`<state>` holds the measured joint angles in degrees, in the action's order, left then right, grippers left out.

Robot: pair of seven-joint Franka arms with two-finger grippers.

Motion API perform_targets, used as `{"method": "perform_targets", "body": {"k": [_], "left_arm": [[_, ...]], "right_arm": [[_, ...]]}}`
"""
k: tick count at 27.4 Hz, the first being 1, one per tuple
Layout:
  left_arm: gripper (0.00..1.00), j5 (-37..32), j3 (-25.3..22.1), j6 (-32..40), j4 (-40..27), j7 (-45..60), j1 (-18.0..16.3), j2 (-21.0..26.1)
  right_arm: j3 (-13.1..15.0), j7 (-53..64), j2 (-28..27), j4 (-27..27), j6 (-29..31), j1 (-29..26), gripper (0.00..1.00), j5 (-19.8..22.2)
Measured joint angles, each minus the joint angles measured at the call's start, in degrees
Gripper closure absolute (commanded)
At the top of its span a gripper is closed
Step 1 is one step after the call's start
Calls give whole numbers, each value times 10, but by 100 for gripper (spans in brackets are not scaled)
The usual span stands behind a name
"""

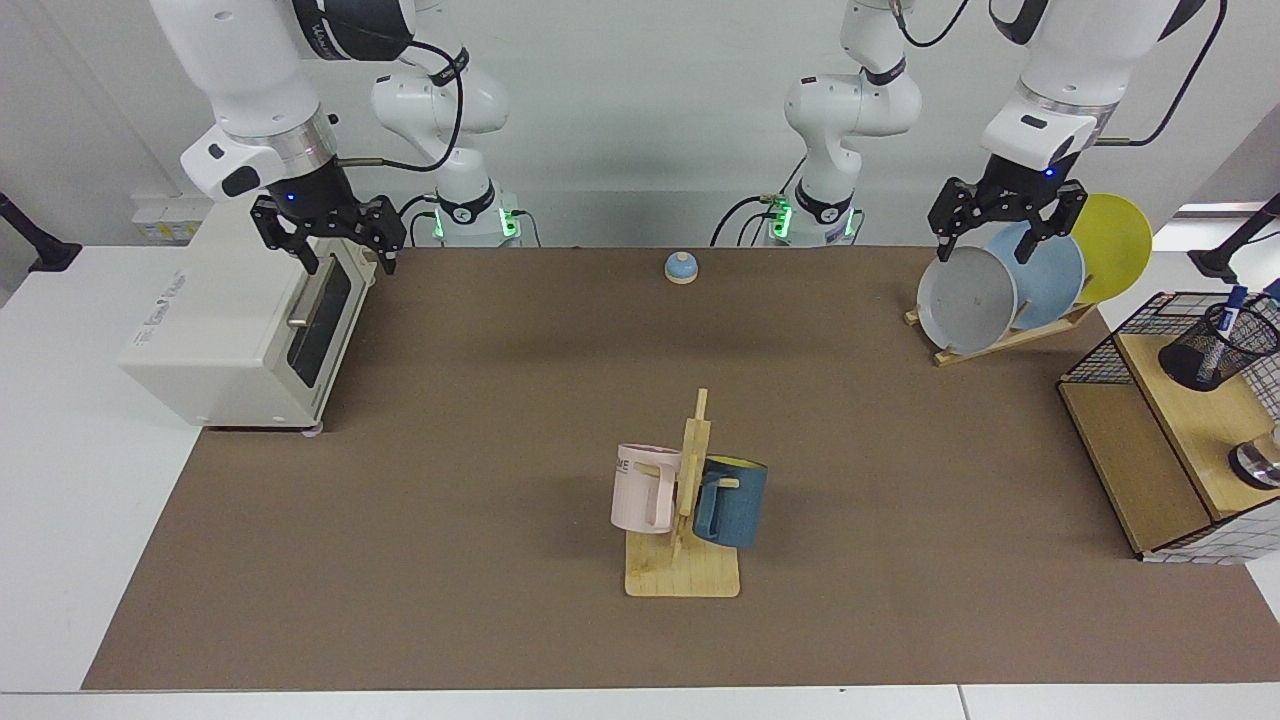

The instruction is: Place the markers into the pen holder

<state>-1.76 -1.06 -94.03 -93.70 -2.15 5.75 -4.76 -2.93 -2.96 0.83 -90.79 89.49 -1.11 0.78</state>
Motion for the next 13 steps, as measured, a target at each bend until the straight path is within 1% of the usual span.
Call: {"method": "perform_targets", "body": {"k": [13], "left_arm": [[0, 0, -1, 0, 0, 0, 0, 0]], "right_arm": [[-3, 0, 14, 0, 0, 0, 0, 0]]}}
